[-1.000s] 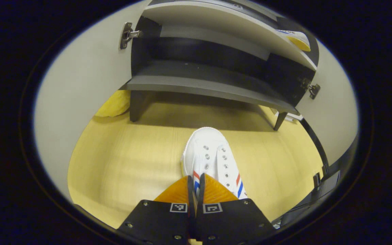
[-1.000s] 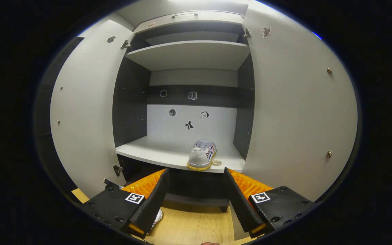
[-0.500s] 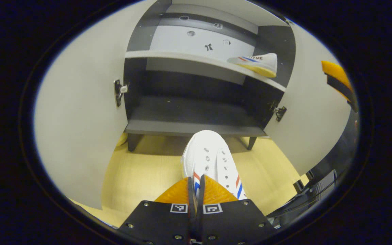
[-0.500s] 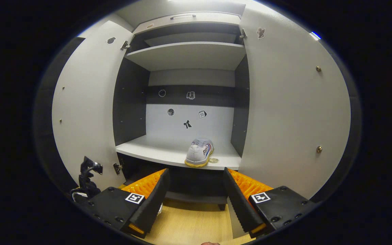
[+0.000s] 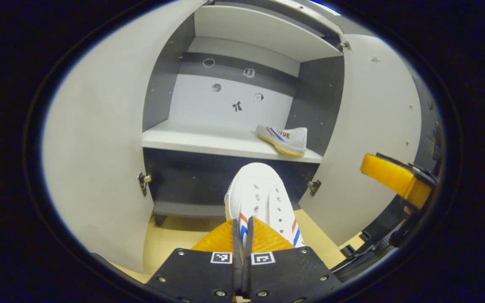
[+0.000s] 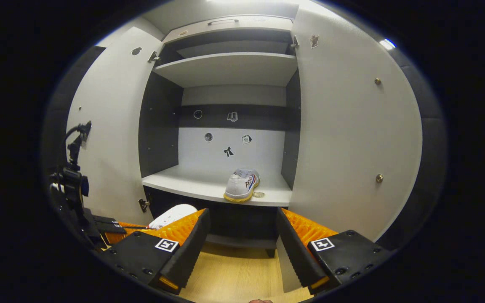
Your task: Grab one shoe with the right hand and put it into the shoe cabinet, grab the other shoe with the left hand and put it into the shoe cabinet; then close the right door with the right hand and the left door with the left hand.
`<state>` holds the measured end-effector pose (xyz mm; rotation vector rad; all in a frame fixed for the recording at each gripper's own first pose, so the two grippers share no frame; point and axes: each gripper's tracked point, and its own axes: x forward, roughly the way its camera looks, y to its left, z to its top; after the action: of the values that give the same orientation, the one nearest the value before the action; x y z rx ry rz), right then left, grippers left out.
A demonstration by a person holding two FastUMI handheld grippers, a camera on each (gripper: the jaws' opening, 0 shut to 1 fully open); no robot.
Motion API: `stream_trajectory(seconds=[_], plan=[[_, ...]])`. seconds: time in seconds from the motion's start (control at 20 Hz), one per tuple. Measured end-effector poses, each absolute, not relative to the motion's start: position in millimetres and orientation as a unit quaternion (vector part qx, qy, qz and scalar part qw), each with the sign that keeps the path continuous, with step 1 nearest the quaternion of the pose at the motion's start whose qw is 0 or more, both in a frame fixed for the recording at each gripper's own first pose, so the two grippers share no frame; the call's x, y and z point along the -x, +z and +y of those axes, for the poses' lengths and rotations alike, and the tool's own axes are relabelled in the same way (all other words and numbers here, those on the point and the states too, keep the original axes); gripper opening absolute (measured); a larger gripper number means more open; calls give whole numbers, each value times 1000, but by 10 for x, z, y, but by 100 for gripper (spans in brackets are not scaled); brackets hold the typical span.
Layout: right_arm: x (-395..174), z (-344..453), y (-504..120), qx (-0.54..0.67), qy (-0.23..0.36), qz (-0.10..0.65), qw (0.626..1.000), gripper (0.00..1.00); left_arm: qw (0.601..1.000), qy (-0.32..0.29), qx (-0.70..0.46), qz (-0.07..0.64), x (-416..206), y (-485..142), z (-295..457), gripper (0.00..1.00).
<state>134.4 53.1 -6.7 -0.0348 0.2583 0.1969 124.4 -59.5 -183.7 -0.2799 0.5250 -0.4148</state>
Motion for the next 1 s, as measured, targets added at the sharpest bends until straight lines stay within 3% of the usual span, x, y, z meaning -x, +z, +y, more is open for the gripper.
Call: stream_trajectory(seconds=[0.65, 0.85, 1.0], plan=[[-1316, 538, -281, 5, 104, 146, 984, 98, 962, -175, 134, 158, -1188, -1768, -563, 1], [-1342, 593, -341, 8, 117, 149, 982, 94, 964, -161, 144, 152, -1193, -1787, -546, 0], [-1354, 624, -396, 7, 126, 153, 980, 98, 964, -152, 148, 157, -1181, -1778, -533, 1]])
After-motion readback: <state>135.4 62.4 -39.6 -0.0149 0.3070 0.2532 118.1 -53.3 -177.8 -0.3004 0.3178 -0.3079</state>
